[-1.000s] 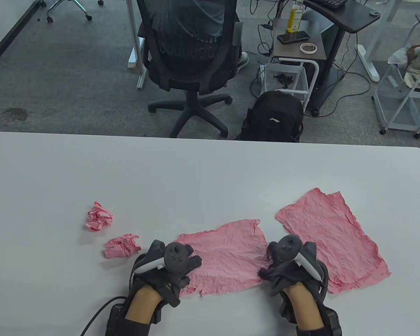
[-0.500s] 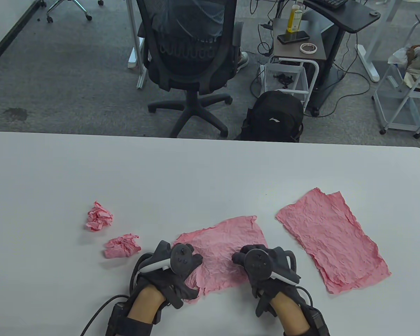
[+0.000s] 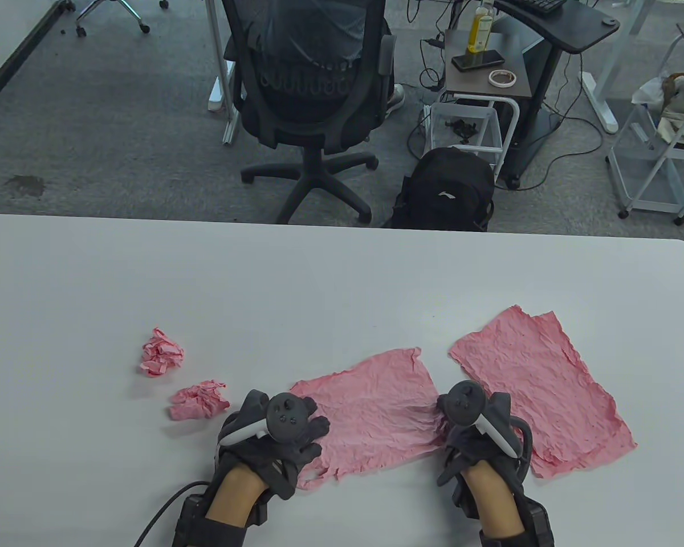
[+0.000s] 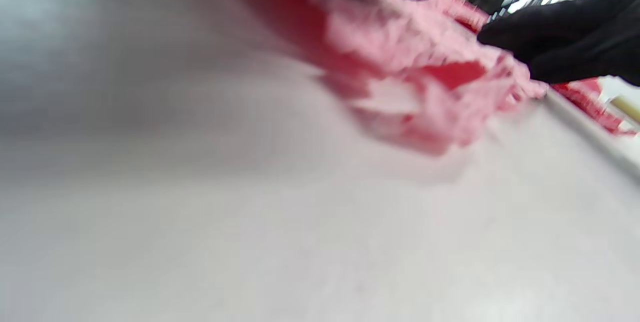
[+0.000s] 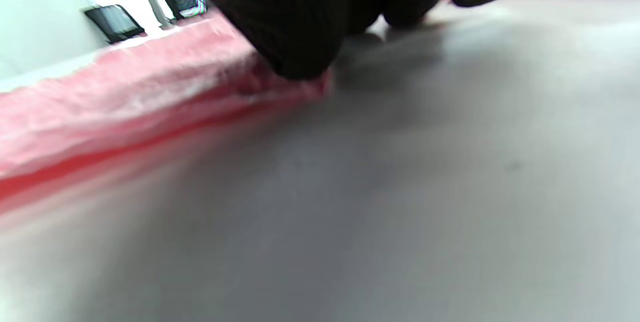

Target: Flatten crumpled papers and stack

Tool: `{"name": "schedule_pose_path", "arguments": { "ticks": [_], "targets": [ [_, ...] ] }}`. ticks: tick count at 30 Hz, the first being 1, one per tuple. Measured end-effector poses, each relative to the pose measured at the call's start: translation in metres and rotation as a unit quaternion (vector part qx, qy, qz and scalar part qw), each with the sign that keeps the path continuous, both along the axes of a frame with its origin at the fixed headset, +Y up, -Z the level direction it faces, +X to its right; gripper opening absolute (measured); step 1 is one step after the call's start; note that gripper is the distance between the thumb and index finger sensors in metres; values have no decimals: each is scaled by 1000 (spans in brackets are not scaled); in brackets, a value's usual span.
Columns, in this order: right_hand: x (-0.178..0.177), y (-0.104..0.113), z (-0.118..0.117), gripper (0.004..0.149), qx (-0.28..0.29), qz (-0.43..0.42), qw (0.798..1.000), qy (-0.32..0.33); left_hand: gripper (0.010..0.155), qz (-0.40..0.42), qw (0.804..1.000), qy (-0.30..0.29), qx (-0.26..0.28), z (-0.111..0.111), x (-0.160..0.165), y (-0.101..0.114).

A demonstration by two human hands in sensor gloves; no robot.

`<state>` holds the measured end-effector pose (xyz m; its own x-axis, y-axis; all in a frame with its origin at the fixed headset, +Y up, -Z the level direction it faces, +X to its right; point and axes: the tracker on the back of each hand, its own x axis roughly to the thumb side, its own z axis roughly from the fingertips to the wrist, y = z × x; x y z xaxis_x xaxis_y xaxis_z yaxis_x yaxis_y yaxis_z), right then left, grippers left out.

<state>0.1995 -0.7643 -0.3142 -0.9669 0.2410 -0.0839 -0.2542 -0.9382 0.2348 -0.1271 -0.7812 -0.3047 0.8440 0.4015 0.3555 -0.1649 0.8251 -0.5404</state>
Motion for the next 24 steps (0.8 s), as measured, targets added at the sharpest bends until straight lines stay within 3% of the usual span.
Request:
{"name": "schedule_pose_path", "arguments": {
  "ticks": [2, 4, 5, 9, 11, 14, 16, 20, 24],
  "targets": [
    [-11, 15, 3, 55, 63, -21, 997, 35, 64, 22, 1000, 3, 14, -1, 4, 2],
    [-37, 20, 8, 54, 104, -70, 983, 135, 72, 0, 1000, -6, 23, 1, 10, 2],
    [-48, 18, 10, 54, 103, -77, 978, 162, 77, -18, 999, -14, 27, 2, 13, 2],
    [-91, -5, 7, 59, 3, -12, 973, 231, 92, -118, 990, -55, 52, 5, 27, 2],
    [-94, -12, -1, 58, 4, 3, 975, 222, 104, -115, 991, -54, 38, 5, 27, 3],
    [-69, -22, -16, 60, -80, -33, 984, 154, 105, -105, 994, -39, -7, 5, 25, -1],
    [-45, -23, -24, 60, -72, -46, 994, 73, 102, -110, 993, -36, -18, 3, 25, -3],
    [-11, -23, -31, 59, -70, -67, 995, 4, 102, -105, 994, -28, -30, 2, 22, -5],
    [-20, -11, -19, 62, -30, -28, 998, 45, 102, -109, 993, -24, -31, 3, 20, -5]
  ]
}}
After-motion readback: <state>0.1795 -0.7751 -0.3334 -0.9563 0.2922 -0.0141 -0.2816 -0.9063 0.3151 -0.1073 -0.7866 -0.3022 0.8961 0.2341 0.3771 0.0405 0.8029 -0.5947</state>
